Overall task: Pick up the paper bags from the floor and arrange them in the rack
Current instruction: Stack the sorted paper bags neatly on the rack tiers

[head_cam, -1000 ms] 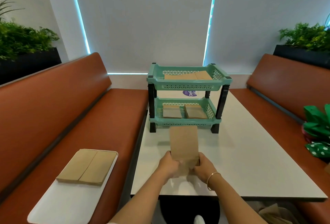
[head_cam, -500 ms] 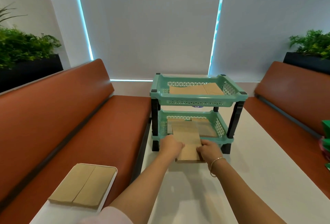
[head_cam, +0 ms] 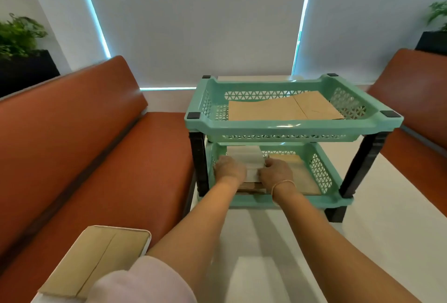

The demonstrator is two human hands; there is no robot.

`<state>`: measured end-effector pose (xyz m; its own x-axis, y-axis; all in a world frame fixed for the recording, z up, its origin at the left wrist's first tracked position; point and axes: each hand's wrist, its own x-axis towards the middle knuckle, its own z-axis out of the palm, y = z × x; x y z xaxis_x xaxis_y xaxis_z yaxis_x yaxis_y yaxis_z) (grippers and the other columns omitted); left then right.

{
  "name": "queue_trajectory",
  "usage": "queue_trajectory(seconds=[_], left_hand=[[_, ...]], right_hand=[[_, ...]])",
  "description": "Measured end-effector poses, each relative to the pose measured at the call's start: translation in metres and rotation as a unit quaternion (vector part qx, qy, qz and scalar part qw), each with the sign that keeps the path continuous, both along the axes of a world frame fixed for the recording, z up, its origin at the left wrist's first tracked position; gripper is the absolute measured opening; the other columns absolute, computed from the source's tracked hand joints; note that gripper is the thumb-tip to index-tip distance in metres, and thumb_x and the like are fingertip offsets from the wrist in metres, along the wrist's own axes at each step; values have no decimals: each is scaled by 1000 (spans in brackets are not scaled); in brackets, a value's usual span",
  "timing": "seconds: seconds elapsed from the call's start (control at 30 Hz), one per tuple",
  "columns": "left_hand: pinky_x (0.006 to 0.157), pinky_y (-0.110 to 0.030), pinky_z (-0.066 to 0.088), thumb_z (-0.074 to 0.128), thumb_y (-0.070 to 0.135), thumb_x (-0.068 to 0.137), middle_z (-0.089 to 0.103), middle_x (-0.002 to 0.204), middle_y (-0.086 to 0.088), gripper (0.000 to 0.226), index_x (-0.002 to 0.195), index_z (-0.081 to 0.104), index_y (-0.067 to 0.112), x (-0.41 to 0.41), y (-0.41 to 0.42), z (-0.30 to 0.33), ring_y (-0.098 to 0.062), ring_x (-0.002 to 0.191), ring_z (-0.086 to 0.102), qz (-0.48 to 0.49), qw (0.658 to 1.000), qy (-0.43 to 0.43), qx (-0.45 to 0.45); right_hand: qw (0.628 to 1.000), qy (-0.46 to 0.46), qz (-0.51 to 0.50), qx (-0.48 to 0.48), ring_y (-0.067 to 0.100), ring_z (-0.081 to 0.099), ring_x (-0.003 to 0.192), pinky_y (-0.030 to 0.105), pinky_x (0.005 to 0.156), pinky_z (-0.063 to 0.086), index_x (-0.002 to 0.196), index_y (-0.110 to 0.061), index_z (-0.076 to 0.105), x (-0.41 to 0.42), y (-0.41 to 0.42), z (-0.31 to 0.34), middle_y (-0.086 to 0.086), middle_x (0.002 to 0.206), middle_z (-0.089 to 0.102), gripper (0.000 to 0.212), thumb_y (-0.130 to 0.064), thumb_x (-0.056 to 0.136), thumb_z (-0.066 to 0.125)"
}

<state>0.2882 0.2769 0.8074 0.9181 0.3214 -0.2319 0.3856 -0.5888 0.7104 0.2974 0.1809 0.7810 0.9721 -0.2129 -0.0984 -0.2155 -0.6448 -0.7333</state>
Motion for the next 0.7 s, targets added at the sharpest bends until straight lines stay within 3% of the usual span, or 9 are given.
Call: queue_trajectory(seconds=[0.17, 0.33, 0.47, 0.6, 0.7], left_hand=[[100, -36, 38, 45, 5, 92, 46, 134, -21, 39, 130, 42, -4, 13, -4, -16, -33, 125, 44, -2, 999, 11, 31], [93, -34, 42, 46, -1, 88, 46, 133, -21, 43, 131, 41, -1, 15, -4, -31, -32, 122, 46, 19, 999, 18, -30], [94, -32, 42, 45, -4, 90, 47, 134, -18, 44, 133, 39, 0, 16, -5, -38, -31, 123, 47, 31, 998, 11, -51], [87, -32, 45, 47, -2, 89, 52, 128, -18, 40, 128, 46, 0, 15, -5, -41, -33, 116, 53, 30, 999, 16, -40], [86, -32, 46, 49, -1, 89, 55, 125, -17, 37, 126, 49, 0, 16, -3, -45, -33, 115, 54, 18, 1000, 14, -22]], right_hand=[[1000, -1, -14, -6, 30, 58, 105, 31, 90, 44, 113, -6, 63, 8, 8, -12, 14, 112, 65, 31, -1, 86, 47], [1000, 15, -9, -17, 29, 57, 104, 28, 85, 43, 110, -3, 60, 11, 12, -23, 15, 110, 63, 29, 1, 86, 44], [997, 35, 9, -66, 29, 56, 106, 27, 83, 41, 97, -4, 54, 12, 16, -24, 17, 112, 62, 16, 2, 87, 43], [991, 54, 34, -118, 27, 56, 114, 27, 91, 42, 117, 0, 53, 11, 18, -22, 15, 121, 59, 28, -3, 91, 43], [987, 68, 49, -140, 27, 57, 112, 28, 91, 44, 112, 0, 55, 11, 18, -21, 16, 119, 61, 24, -4, 92, 43]])
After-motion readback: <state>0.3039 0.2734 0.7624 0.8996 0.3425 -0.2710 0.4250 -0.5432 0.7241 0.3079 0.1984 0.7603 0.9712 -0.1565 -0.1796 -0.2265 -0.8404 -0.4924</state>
